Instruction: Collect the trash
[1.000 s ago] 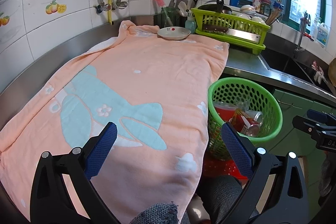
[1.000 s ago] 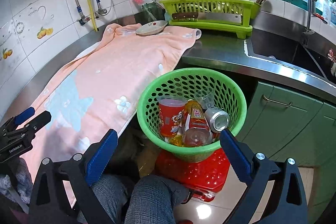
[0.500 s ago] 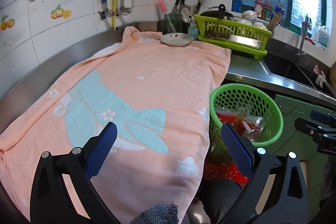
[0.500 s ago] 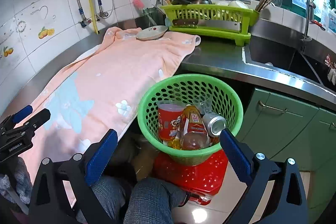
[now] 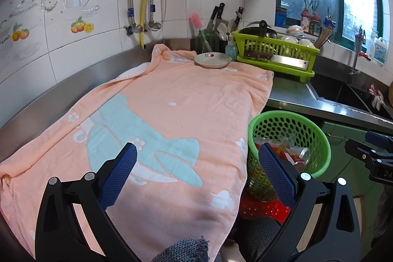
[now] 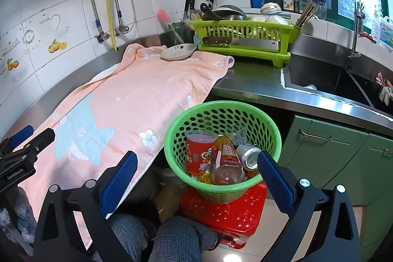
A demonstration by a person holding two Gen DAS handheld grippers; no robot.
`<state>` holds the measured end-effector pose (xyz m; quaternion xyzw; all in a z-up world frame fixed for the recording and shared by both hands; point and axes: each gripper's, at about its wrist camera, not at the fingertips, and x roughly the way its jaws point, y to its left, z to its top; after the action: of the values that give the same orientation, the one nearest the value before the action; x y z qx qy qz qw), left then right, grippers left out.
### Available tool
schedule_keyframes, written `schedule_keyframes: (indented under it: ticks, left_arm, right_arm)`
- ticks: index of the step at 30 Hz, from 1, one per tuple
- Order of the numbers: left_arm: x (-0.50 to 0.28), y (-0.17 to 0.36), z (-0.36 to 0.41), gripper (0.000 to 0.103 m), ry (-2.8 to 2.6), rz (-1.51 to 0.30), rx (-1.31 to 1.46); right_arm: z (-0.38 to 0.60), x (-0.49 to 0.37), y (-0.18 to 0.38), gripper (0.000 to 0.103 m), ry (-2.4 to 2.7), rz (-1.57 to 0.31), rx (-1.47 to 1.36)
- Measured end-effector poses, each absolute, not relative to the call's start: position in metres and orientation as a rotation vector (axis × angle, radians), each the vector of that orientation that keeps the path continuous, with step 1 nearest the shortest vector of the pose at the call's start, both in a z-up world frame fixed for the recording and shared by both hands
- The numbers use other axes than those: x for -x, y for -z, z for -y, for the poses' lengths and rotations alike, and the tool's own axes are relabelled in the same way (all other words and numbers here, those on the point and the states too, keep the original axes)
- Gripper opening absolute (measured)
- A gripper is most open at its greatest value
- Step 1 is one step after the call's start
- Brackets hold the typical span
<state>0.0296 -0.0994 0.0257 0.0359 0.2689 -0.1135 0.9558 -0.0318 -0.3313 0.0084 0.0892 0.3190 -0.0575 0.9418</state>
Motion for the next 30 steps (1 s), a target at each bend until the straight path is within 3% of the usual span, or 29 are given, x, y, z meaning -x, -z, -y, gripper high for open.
schedule_keyframes:
  ticks: [30]
  left_arm:
    - [-0.0225, -0.0299, 0.1021, 0.098, 0.236, -0.534, -0.075]
  right_arm:
    - [0.3274, 0.0356, -0.0114, 0.095, 0.111, -0.637, -0.181]
